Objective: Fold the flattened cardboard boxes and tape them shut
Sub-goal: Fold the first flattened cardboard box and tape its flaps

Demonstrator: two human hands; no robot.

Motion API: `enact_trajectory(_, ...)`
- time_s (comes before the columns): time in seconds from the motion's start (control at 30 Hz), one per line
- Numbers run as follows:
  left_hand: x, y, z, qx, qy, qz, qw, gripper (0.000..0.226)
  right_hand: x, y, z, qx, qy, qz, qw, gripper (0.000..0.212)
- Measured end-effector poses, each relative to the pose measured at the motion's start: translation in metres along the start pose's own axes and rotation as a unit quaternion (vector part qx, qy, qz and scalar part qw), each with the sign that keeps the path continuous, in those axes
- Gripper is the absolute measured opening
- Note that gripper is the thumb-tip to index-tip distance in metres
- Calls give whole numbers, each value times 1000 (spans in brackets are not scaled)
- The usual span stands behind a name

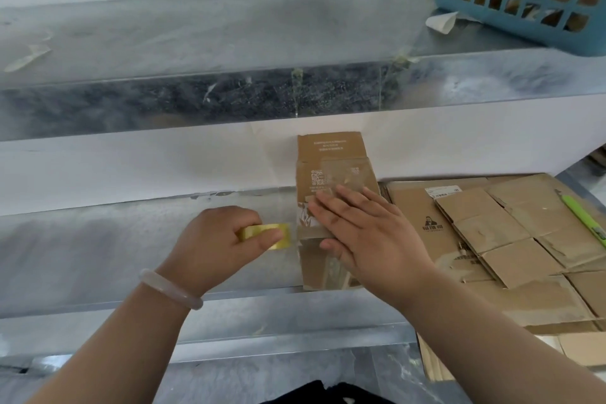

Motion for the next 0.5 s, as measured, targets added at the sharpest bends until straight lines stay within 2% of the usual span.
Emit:
enact_trajectory(0.17, -7, 9, 5, 23, -74, 52, 996, 53, -2, -4, 1, -17, 9, 26, 999, 51)
enact_trajectory(0.37, 4, -6, -5, 182, -23, -36, 982, 95, -3, -3, 1, -17, 11, 34, 999, 51)
enact_trajectory(0.43, 7, -12, -11, 222, -13, -78, 972, 102, -4, -4, 0, -16, 11, 30, 999, 51)
enact_trajectory(0.5, 8, -15, -14, 213, -13, -88, 973, 100, -4, -4, 1, -12, 8, 31, 999, 50)
Point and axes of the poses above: each hand's wrist, its own x-axis towards the middle knuckle, its own y-axis out of the back of the hand, z = x × y, the point moved 6 cm from there along x, towards the middle knuckle, and after that the axes turned 1 degree about z, right-handed, at the moved point
